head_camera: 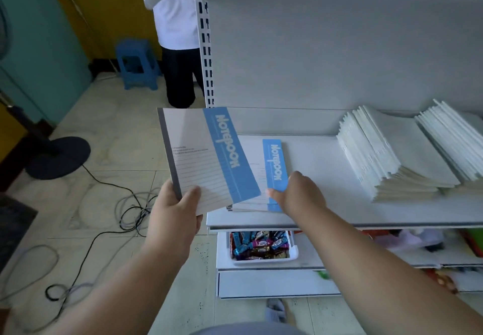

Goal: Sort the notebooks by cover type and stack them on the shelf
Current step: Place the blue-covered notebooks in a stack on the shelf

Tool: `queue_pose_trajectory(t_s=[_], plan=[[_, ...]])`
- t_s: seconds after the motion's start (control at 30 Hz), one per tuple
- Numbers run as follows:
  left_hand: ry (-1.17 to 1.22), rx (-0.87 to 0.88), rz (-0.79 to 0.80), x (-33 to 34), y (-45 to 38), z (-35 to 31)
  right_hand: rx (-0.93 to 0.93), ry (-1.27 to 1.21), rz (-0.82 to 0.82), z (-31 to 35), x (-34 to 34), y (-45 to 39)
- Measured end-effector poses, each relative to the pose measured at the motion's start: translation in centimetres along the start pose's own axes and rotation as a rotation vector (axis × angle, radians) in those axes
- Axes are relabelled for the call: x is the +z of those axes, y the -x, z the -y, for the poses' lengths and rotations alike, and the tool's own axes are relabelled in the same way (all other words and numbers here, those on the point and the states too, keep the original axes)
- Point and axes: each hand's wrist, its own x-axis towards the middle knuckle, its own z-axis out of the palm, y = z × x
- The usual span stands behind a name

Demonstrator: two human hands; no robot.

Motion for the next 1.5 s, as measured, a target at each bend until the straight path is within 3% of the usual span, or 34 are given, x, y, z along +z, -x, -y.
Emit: queue_pose_trajectory(t_s=[0.13,0.2,0.3,0.4,0.47,0.5,0.6,0.67,0.77,0.9,1.0,1.13,1.33,1.4,1.5], plan=[[0.027,0.012,0.047,-0.3,-0.1,0.0,-0.017,-0.113,-0.122,-1.0,-1.4,-0.1],[0.033,0.016,0.074,-0.4,-0.2,-0.1,-0.034,-0.388,-0.141,-1.0,-2.0,-0.1],[0.041,-0.018,0.079,-0.2,-0.5,-0.1,-0.021,-1.014,0.069,0.7,-3.2,1.5],[0.094,-0.104,0.096,0.2,-0.8,-0.4,-0.060,-1.281,0.397,2.4,-3.6,3.8],[0.154,-0.133,0.091,0.2,-0.8,-0.6,-0.074,-1.262,0.474,2.7,-3.3,4.2],[0.153,-0.126,0.072,0.1,-0.9,-0.6,-0.078,-1.114,0.390,2.4,-3.0,3.8],[0.167,-0.099,0.029,-0.6,-0.7,-0.4,-0.149,-0.083,0.030,0.7,-1.4,1.8],[0.195,-0.096,0.033,-0.9,-0.6,-0.4,-0.097,0.182,0.019,0.1,-0.6,1.3],[0.215,-0.083,0.046,-1.2,-0.5,-0.4,-0.029,0.075,0.044,-0.2,0.3,0.6],[0.227,-0.086,0.056,-1.4,-0.4,-0.5,0.016,-0.091,-0.055,-0.6,-0.6,-0.1],[0.237,-0.105,0.036,-1.6,-0.5,-0.6,-0.025,-0.492,-0.075,-0.2,-1.5,0.4],[0.225,-0.128,0.033,-1.4,-0.1,-1.1,-0.131,-1.022,0.117,1.8,-2.5,4.0],[0.163,-0.120,0.202,0.0,1.9,-1.2,-0.054,-1.225,0.357,2.1,-3.7,7.9],[0.056,-0.044,0.302,0.7,3.0,-0.6,0.018,-1.192,0.287,0.9,-4.9,7.5],[-0.085,0.020,0.424,3.1,5.3,0.4,0.035,-1.103,0.012,-1.3,-7.4,7.1]])
